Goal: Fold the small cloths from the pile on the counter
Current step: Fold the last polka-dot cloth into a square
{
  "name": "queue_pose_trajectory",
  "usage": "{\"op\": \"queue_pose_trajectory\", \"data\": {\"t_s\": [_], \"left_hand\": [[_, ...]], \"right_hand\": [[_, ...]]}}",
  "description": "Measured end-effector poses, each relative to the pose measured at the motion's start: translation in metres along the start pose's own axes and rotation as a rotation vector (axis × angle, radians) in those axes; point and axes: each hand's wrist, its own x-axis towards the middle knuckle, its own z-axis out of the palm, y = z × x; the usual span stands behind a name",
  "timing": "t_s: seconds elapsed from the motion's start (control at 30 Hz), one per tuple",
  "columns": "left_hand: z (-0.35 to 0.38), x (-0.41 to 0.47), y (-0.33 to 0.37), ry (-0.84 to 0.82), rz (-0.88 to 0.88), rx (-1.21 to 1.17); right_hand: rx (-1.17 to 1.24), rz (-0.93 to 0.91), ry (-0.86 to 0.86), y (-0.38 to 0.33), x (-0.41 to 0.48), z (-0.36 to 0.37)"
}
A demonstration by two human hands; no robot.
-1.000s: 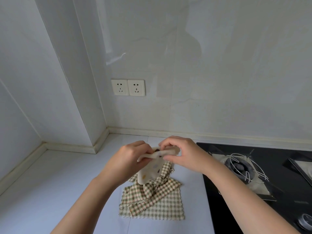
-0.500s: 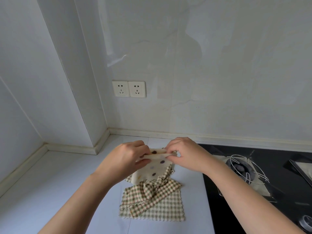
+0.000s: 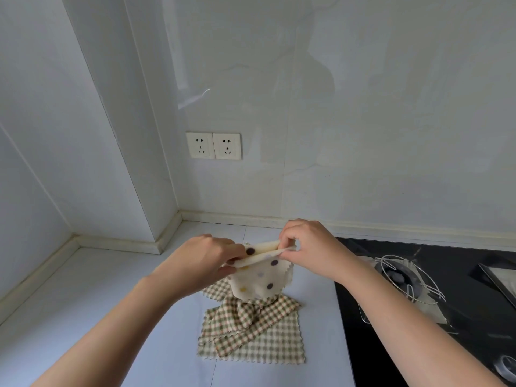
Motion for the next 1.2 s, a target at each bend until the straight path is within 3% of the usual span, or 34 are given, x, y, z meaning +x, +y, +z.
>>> {"op": "queue_pose_trajectory", "data": {"t_s": [0.1, 0.23, 0.33, 0.47, 0.53, 0.63, 0.7, 0.8, 0.87, 0.93, 1.03, 1.13, 1.2], "left_hand": [[-0.004, 0.003, 0.001, -0.049, 0.029, 0.03], [-0.008, 0.007, 0.001, -0.243, -0.055, 0.138], [-0.009, 0.01, -0.003, -0.275, -0.102, 0.087], [-0.006, 0.01, -0.008, -0.076, -0.195, -0.276], [0.0, 0.009, -0.009, 0.065, -0.305, -0.592], [0.008, 0.013, -0.006, 0.18, -0.52, -1.087], [0.012, 0.018, -0.003, 0.201, -0.657, -1.242], [0.015, 0.026, 0.004, 0.227, -0.663, -1.003], [0.013, 0.03, 0.01, 0.234, -0.488, -0.719], [0.011, 0.035, 0.015, 0.23, -0.315, -0.589], [0.012, 0.04, 0.014, 0.17, -0.313, -0.636], [0.017, 0.031, 0.003, -0.119, -0.443, -0.691], [0.023, 0.024, -0.004, -0.115, -0.513, -0.948]], "right_hand": [[-0.018, 0.001, -0.005, 0.001, 0.002, -0.001], [-0.05, 0.007, -0.029, 0.005, 0.003, -0.004], [-0.034, 0.008, -0.053, 0.004, 0.002, -0.003], [0.146, 0.114, 0.039, 0.003, 0.0, -0.004], [0.28, 0.171, 0.076, 0.007, 0.002, -0.005], [0.439, 0.282, 0.002, 0.013, 0.007, -0.005], [0.531, 0.352, -0.058, 0.016, 0.008, -0.005], [0.609, 0.398, -0.237, 0.019, 0.008, -0.006], [0.67, 0.382, -0.297, 0.018, 0.009, -0.002], [0.695, 0.366, -0.237, 0.014, 0.011, 0.002], [0.68, 0.343, -0.085, 0.011, 0.014, 0.006], [0.731, 0.372, 0.026, 0.016, 0.012, 0.006], [0.814, 0.41, 0.049, 0.019, 0.009, 0.005]]}}
